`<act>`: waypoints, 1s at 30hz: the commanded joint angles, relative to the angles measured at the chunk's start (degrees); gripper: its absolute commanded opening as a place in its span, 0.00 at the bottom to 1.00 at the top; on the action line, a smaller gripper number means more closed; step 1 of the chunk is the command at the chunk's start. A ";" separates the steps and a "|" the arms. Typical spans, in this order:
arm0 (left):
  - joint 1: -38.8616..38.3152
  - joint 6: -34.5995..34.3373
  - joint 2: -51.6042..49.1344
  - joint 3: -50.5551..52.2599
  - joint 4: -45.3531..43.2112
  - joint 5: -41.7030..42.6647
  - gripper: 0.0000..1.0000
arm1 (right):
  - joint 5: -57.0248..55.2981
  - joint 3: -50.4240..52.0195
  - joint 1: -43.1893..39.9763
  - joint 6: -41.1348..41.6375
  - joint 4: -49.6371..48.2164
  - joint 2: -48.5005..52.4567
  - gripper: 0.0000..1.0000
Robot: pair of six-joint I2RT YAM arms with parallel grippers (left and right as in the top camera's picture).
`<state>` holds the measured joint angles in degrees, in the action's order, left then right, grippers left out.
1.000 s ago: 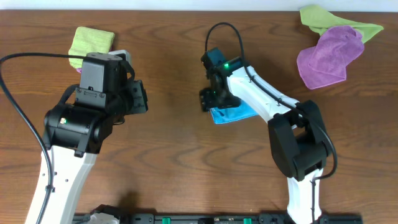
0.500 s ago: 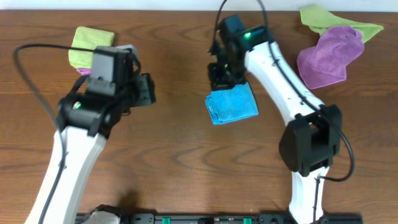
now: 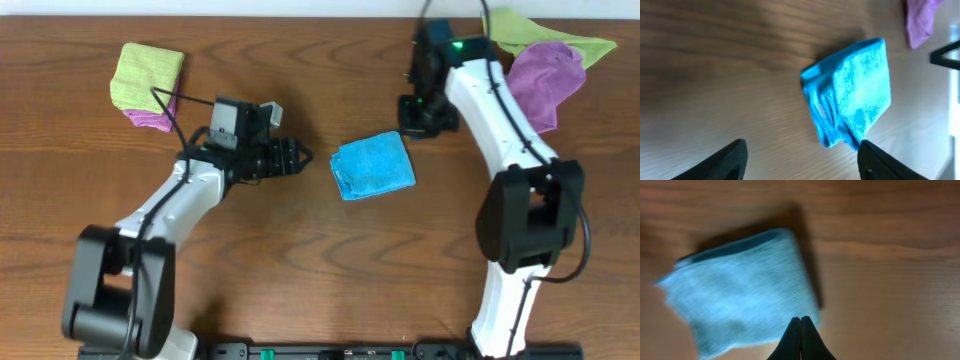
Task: Fold the cloth
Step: 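Grasp the folded blue cloth with the left gripper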
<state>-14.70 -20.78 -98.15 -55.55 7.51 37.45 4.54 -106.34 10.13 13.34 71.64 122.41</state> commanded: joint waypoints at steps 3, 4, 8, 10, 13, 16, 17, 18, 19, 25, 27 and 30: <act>-3.34 -6.75 -4.00 4.31 -9.90 6.08 0.79 | 1.95 6.97 -2.69 -0.52 -4.48 -0.04 0.02; -4.17 -6.75 -4.66 4.52 -11.28 6.08 0.80 | 1.95 8.37 -2.89 -0.52 -5.77 -0.04 0.02; -7.54 -8.09 -7.39 4.57 -15.50 5.81 0.85 | 1.97 13.09 -2.97 0.35 -10.58 -0.04 0.02; -8.15 -9.14 -8.39 4.57 -16.81 5.62 0.85 | 1.97 14.23 -2.99 0.35 -11.82 -0.02 0.01; -8.26 -10.86 -10.10 4.57 -17.97 5.64 0.86 | 1.99 15.39 -2.99 0.44 -13.57 -0.02 0.02; -8.31 -11.91 -11.54 4.57 -18.78 5.66 0.86 | 2.16 16.55 -2.97 1.03 -15.41 -0.02 0.02; -8.35 -12.31 -11.82 4.57 -19.06 5.66 0.86 | 2.60 17.11 -2.93 1.09 -16.31 -0.02 0.02; -8.39 -12.61 -12.09 4.57 -19.52 5.66 0.86 | 3.17 17.68 -2.93 1.22 -17.18 -0.02 0.01; -8.55 -13.11 -12.24 4.57 -19.82 5.64 0.87 | 3.80 18.18 -2.91 1.22 -18.01 -0.02 0.01; -9.77 -15.78 -14.29 4.57 -22.47 5.46 0.91 | 7.52 20.31 -2.82 1.42 -21.66 0.20 0.02; -10.23 -17.27 -15.32 4.57 -23.45 5.44 0.91 | 8.79 20.76 -2.47 1.44 -22.51 0.20 0.02; -10.91 -18.56 -16.61 4.57 -24.94 5.51 0.91 | 10.16 21.03 -1.40 1.44 -23.23 0.20 0.02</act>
<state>-24.69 -36.93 -111.20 -51.42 -18.17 44.36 12.01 -85.95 7.38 14.04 48.80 122.41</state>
